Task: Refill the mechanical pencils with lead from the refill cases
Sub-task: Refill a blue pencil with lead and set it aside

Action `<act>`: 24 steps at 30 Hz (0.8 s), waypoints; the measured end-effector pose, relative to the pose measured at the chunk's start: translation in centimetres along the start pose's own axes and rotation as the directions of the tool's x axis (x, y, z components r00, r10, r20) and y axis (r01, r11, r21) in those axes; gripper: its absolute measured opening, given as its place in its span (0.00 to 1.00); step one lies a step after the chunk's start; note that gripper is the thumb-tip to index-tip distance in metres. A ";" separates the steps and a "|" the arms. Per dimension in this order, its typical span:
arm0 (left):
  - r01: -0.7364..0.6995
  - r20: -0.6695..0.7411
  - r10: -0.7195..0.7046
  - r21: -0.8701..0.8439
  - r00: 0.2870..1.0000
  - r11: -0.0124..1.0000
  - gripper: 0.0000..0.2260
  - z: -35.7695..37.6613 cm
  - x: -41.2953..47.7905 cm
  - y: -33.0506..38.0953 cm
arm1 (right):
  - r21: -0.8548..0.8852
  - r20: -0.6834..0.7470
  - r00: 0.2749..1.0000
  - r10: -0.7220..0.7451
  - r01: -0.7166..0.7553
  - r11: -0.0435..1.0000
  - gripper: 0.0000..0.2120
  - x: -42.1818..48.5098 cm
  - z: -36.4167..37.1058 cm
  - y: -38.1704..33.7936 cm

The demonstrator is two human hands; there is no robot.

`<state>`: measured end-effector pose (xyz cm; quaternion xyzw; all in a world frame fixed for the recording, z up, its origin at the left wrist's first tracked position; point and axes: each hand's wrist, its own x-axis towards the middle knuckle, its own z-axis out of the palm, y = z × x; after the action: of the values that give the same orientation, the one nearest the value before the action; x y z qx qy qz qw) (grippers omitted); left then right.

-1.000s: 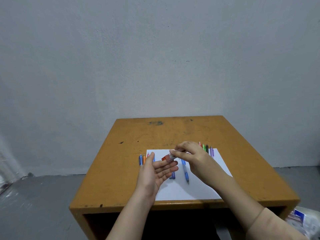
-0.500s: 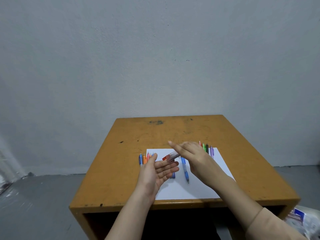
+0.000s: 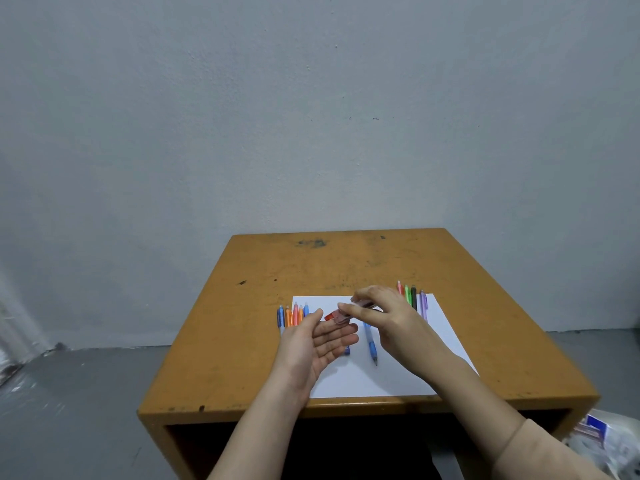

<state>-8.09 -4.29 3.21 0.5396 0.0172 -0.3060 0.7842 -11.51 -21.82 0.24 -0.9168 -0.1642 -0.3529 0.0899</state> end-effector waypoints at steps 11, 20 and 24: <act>-0.233 -0.043 0.268 0.375 0.962 0.897 0.07 -0.8 -0.4 -0.3 | 0.022 -0.038 0.999 0.019 -0.018 1.000 0.29 0.1 -0.5 -0.1; -0.430 -0.053 0.539 0.540 0.841 0.724 0.05 -1.1 -0.7 -0.8 | 0.026 -0.055 0.997 0.048 -0.046 0.999 0.28 0.0 -0.5 -0.1; -0.472 -0.010 0.583 0.577 0.812 0.666 0.06 -0.9 -0.8 -0.8 | 0.017 -0.060 0.997 0.043 -0.042 0.999 0.27 0.1 -0.5 -0.3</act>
<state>-8.83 -3.33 2.43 0.7495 -0.1528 -0.0022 0.6441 -11.86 -21.66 0.74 -0.9083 -0.1446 -0.3770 0.1096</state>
